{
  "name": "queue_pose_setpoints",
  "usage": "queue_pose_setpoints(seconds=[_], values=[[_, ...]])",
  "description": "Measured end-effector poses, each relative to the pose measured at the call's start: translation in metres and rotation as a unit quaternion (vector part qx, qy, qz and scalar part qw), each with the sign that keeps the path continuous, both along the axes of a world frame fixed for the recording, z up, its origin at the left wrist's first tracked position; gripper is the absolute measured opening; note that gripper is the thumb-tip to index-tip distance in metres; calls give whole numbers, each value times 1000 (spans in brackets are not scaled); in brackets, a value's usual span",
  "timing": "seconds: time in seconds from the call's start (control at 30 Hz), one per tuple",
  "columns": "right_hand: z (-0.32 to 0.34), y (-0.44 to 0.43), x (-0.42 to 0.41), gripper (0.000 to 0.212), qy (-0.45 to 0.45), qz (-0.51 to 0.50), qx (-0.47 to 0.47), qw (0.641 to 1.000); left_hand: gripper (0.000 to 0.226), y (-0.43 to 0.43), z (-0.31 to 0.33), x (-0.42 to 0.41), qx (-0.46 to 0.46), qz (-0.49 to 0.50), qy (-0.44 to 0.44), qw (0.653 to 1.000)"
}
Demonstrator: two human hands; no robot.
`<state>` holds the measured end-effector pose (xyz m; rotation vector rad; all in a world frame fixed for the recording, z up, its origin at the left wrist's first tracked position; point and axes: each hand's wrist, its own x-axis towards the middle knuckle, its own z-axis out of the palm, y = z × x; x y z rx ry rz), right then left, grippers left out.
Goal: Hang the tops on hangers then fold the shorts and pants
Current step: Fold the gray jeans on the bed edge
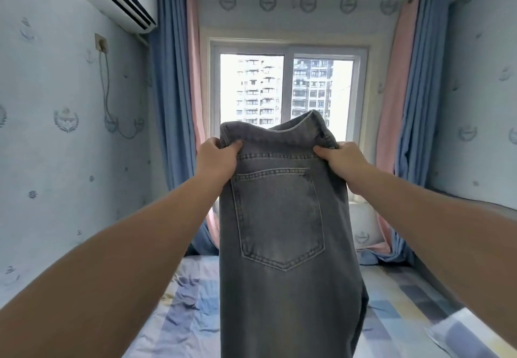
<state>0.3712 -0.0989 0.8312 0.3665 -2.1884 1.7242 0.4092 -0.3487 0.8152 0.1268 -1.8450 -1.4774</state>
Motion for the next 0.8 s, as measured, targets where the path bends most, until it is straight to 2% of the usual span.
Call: queue_pose_setpoints(seconds=[0.2,0.37,0.6,0.7,0.8], values=[[-95,-48,-68,23,-85,0,32,996,22,-47,-103,-56,16,0,-91,996],[-202,-105,-163,25,-166,2,82,983,26,-102,-219,-144,13,24,-205,978],[-431,-202,-333,34,-306,-29,136,942,24,-186,-445,-317,73,21,-382,921],[-544,-239,-403,35,-339,-41,139,930,28,-221,-552,-388,76,23,-418,905],[-637,-272,-469,37,-332,-69,137,931,30,-252,-644,-455,77,13,-419,905]])
